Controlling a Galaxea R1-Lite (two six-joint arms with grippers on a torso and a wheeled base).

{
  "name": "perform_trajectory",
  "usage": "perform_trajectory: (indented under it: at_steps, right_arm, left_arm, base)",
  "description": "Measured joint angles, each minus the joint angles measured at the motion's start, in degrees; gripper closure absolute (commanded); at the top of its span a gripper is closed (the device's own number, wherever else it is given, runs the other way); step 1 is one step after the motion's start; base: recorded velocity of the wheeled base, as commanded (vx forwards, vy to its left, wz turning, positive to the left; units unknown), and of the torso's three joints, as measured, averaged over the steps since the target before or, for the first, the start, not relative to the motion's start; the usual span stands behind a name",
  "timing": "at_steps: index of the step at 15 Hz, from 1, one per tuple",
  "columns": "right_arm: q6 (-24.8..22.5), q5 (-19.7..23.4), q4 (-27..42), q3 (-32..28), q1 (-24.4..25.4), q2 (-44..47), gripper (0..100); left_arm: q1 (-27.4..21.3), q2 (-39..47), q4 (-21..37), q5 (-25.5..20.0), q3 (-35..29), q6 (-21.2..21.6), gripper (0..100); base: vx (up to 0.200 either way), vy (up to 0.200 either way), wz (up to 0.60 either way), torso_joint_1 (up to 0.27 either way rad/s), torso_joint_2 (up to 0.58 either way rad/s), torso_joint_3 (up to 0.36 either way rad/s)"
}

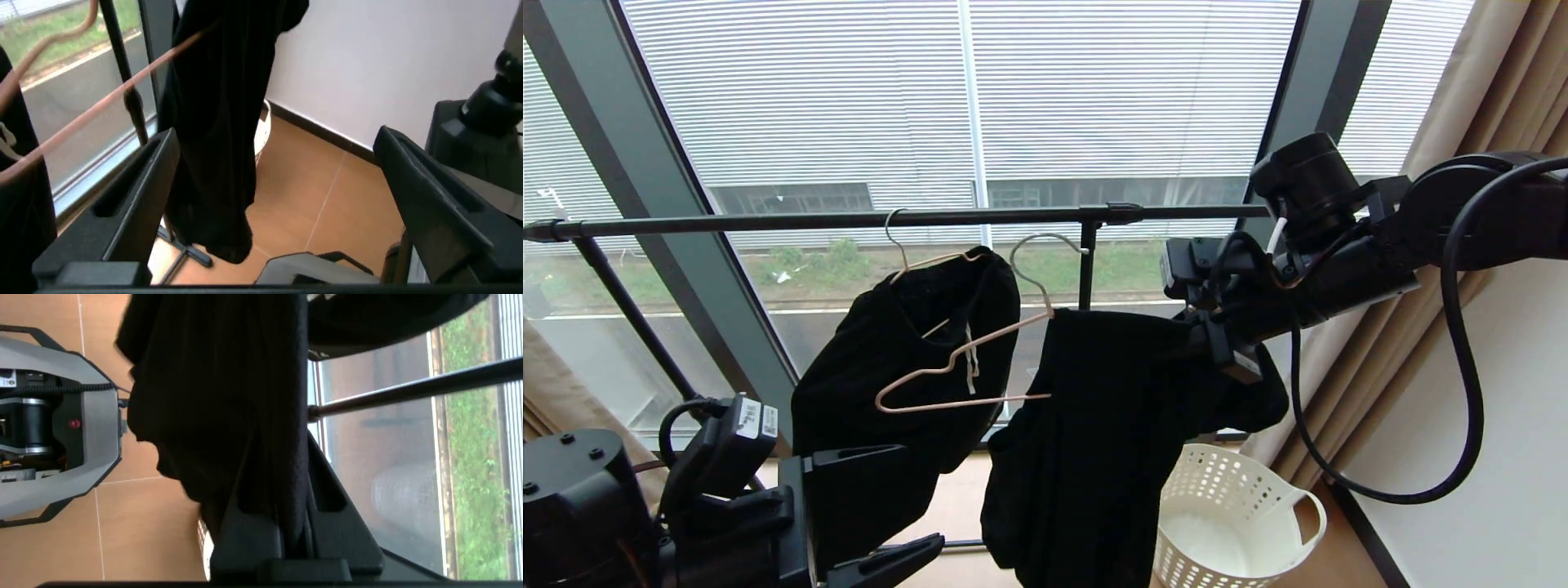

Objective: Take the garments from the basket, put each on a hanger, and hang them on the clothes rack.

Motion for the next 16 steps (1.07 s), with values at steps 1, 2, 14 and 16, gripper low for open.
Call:
perform_trajectory:
  at_steps: [1, 2, 14, 16]
  right_arm:
    - [0.3, 0.0, 0.0, 0.0, -0.2, -0.3, 100]
    - [1.0, 0.0, 0.0, 0.0, -0.3, -0.5, 100]
    - [2.1, -2.2, 0.2, 1.9, 2.2, -3.2, 100]
    - [2.1, -2.3, 0.3, 2.3, 2.7, -3.5, 100]
  left_arm:
    - [0.5, 1.6, 0.0, 0.1, -0.5, -0.4, 0]
    - [0.8, 3.1, 0.0, 0.3, -1.2, -1.5, 0]
    - [-2.5, 14.5, -0.1, 17.1, -9.1, -11.8, 0]
    - [-4.1, 15.5, -1.0, 18.2, -9.5, -11.8, 0]
  base:
    - [0.000, 0.000, 0.00, 0.000, 0.00, 0.000]
    - [0.000, 0.000, 0.00, 0.000, 0.00, 0.000]
    - [0.000, 0.000, 0.00, 0.000, 0.00, 0.000]
    - [0.000, 0.000, 0.00, 0.000, 0.00, 0.000]
